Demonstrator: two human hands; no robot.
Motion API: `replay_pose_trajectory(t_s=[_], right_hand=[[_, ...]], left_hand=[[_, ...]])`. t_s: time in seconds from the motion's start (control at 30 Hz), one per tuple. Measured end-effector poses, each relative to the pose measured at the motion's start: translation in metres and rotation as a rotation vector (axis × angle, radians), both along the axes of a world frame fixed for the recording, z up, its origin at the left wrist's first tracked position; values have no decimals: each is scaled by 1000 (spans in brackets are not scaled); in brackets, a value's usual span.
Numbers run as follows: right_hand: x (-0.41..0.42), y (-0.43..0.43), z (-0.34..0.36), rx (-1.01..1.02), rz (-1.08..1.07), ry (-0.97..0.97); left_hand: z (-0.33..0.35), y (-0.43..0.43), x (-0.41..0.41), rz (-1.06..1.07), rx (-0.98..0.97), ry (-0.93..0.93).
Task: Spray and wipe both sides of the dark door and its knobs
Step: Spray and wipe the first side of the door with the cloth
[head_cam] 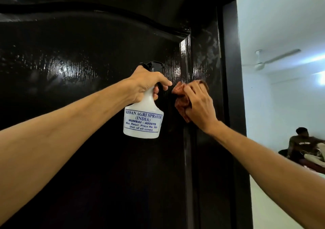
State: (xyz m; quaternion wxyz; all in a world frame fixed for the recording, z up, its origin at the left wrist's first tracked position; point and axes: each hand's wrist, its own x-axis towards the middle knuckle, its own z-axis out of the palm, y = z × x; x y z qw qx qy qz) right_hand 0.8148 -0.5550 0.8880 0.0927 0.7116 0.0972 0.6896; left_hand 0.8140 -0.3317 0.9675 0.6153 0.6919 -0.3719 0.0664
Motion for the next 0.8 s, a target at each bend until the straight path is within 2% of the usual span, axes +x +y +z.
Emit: replay_pose_trajectory(t_s=[0.07, 0.13, 0.27, 0.33, 0.47, 0.57, 0.7, 0.8], right_hand=[[2, -3, -42, -28, -37, 99], [1, -3, -45, -37, -42, 167], [-9, 3, -9, 69, -4, 123], [-6, 5, -33, 70, -3, 92], [2, 6, -145, -163, 51, 106], [-6, 9, -129, -250, 67, 130], [-13, 12, -60, 75, 21, 52], [-6, -1, -94, 63, -13, 72]], left_hand=[[-13, 3, 1, 2, 4, 23], [-24, 5, 2, 9, 13, 34], [-45, -2, -2, -10, 3, 33], [-56, -4, -3, -22, -11, 38], [-87, 1, 0, -39, 4, 85], [-105, 7, 1, -38, 17, 104], [-119, 2, -3, -41, 4, 87], [-137, -2, -5, -50, 5, 106]])
